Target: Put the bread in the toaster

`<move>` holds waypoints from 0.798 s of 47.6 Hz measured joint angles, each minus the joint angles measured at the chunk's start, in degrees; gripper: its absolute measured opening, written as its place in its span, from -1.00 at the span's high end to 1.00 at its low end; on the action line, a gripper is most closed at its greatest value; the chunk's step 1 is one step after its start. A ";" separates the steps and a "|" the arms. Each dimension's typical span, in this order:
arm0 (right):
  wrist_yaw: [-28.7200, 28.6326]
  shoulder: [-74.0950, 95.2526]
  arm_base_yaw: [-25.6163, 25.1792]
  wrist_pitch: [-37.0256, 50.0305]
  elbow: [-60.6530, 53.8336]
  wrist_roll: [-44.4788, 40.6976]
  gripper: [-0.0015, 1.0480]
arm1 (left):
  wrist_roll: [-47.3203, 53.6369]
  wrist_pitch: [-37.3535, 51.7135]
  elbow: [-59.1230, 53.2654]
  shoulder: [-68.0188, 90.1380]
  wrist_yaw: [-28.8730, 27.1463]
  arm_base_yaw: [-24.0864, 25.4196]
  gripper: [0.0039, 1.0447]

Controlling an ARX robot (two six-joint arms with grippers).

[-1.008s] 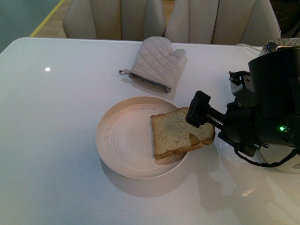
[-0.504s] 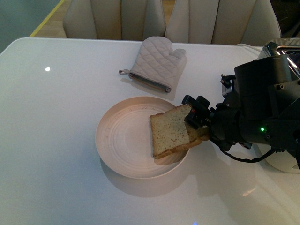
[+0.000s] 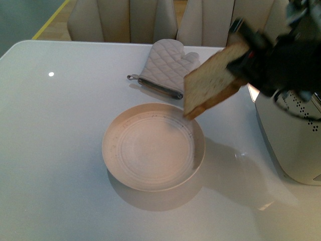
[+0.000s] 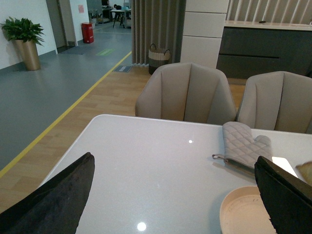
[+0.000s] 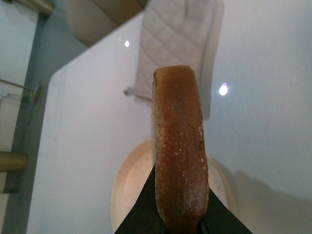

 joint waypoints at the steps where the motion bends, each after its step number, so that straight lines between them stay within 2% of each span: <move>1: 0.13 -2.19 -0.50 -0.83 -0.02 -1.22 0.93 | 0.00 0.00 0.00 0.00 0.00 0.00 -0.87; 6: 5.42 -15.26 -4.35 -7.98 0.11 -10.49 0.93 | 0.00 0.00 0.00 0.00 -0.02 0.00 -0.87; 11: 12.52 -25.59 -9.51 -14.64 1.16 -26.40 0.93 | 0.00 0.00 0.00 0.00 -0.02 0.00 -0.87; 16: 12.44 -27.63 -12.90 -16.83 1.49 -34.25 0.93 | 0.00 0.00 0.00 0.00 0.00 0.00 -0.87; 26: 11.69 -27.41 -16.11 -17.59 0.96 -39.69 0.93 | 0.00 0.00 0.00 0.00 -0.02 0.00 -0.87; 38: 11.50 -24.94 -17.18 -18.75 -0.37 -39.50 0.93 | 0.00 0.00 0.00 0.00 -0.02 0.00 -0.87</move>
